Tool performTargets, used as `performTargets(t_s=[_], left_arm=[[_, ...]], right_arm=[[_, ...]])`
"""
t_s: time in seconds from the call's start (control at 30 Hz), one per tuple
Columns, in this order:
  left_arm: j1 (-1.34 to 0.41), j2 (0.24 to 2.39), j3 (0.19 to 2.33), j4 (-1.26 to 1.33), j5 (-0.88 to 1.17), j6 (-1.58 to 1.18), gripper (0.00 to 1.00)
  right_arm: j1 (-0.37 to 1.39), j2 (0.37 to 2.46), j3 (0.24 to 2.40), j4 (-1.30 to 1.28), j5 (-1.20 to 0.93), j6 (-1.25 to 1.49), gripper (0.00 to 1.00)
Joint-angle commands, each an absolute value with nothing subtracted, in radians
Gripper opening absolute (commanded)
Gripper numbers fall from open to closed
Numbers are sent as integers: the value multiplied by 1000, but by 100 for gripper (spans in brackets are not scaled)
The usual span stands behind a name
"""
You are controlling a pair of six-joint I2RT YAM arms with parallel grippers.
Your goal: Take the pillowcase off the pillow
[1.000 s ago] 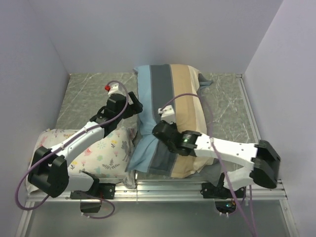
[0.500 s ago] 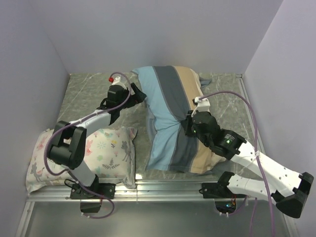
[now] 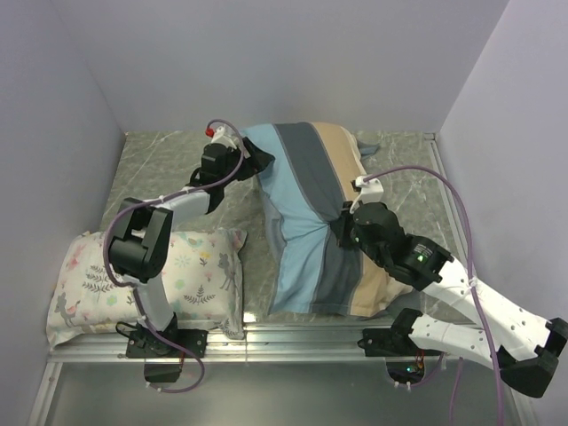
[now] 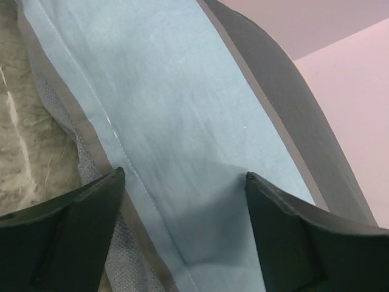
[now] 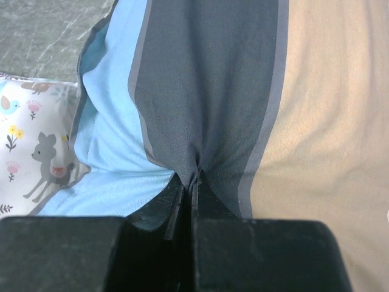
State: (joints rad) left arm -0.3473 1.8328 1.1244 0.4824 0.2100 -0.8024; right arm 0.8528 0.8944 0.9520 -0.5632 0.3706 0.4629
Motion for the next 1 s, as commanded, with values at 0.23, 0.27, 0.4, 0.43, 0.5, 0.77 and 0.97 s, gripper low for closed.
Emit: performTargets(t_s=[0.23,0.27,0.4,0.43,0.5,0.77,0.97], left_arm=[[-350,1726,1063,414,137,-796,96],[-350,1727,1055,437,137,-804,95],[-351,1775,1083,471,170,-834,91],[-353,1782,1091,480,181,-845,87],[-359,1807,1106,494,186,-854,82],[-365,1845,1149,503,199,-884,19],[-370,1683,1112,399,95,-792,0]], right_arm=[[833,838,1065,-518,397,449,0],[831,835,1066,-518,396,448,0],[830,836,1072,-528,394,448,0],[831,835,1071,-526,394,449,0],[830,831,1072,-528,399,451,0],[827,836,1098,-537,416,436,0],[822,845,1129,-538,439,417,0]])
